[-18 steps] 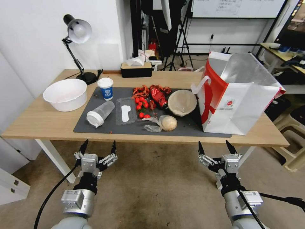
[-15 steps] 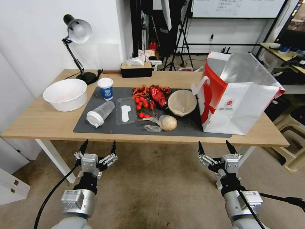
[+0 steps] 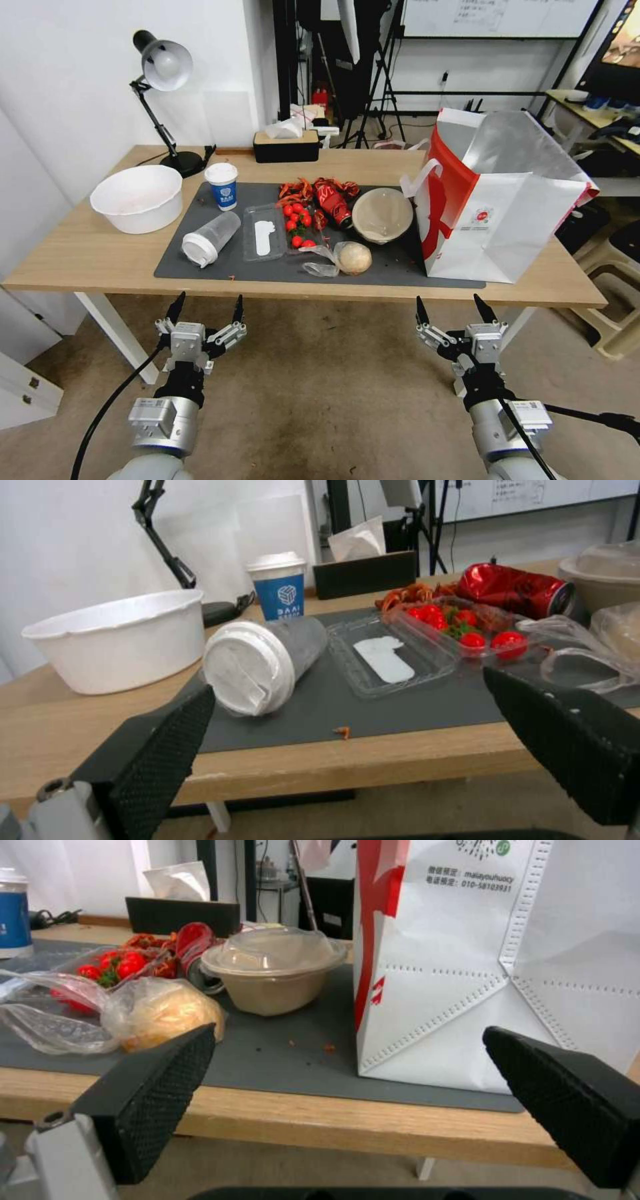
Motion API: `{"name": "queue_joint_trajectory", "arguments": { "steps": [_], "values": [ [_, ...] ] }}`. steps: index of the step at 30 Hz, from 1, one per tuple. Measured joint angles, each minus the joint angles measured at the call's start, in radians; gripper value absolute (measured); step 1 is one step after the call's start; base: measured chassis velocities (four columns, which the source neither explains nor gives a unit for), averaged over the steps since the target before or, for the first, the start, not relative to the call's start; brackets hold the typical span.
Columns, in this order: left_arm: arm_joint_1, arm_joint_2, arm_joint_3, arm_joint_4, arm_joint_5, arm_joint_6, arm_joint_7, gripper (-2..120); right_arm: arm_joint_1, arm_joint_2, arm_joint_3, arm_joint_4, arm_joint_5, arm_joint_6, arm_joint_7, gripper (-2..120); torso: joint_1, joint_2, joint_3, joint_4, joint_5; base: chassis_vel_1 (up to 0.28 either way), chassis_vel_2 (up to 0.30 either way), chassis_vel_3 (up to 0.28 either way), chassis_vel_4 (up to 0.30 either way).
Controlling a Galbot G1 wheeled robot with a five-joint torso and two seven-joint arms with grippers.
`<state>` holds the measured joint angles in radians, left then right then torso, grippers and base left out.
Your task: Pick up the trash from the table and place it into the takeout bag.
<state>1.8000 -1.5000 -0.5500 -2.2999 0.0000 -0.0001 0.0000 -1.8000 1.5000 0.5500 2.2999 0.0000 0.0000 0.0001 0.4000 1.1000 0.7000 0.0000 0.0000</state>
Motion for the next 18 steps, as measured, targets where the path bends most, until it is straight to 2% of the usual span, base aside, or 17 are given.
{"name": "queue_joint_trajectory", "arguments": {
  "steps": [13, 16, 17, 18],
  "values": [
    [-0.003, -0.001, 0.001, -0.001, -0.004, 0.004, 0.0, 100, 0.004, 0.0, 0.001, 0.001, 0.003, -0.005, 0.001, 100, 0.0, 0.0, 0.0, 0.0001, 0.0001, 0.0, 0.0, 0.0, 0.0],
    [-0.055, -0.026, 0.018, -0.027, -0.063, 0.081, 0.003, 100, 0.054, -0.006, 0.026, 0.03, 0.042, -0.079, 0.021, 100, 0.0, 0.0, 0.0, 0.0, -0.0002, 0.0, 0.0, 0.0, 0.0],
    [-0.055, -0.026, 0.018, -0.027, -0.063, 0.081, 0.003, 100, 0.054, -0.006, 0.026, 0.03, 0.042, -0.079, 0.021, 100, 0.0, 0.0, 0.0, 0.0, -0.0002, 0.0, 0.0, 0.0, 0.0],
    [-0.085, -0.04, 0.029, -0.042, -0.097, 0.126, 0.006, 100, 0.087, -0.011, 0.043, 0.048, 0.067, -0.127, 0.035, 100, 0.0, 0.0, 0.0, 0.0, 0.0, 0.0, 0.0, 0.0, 0.0]
  ]
}}
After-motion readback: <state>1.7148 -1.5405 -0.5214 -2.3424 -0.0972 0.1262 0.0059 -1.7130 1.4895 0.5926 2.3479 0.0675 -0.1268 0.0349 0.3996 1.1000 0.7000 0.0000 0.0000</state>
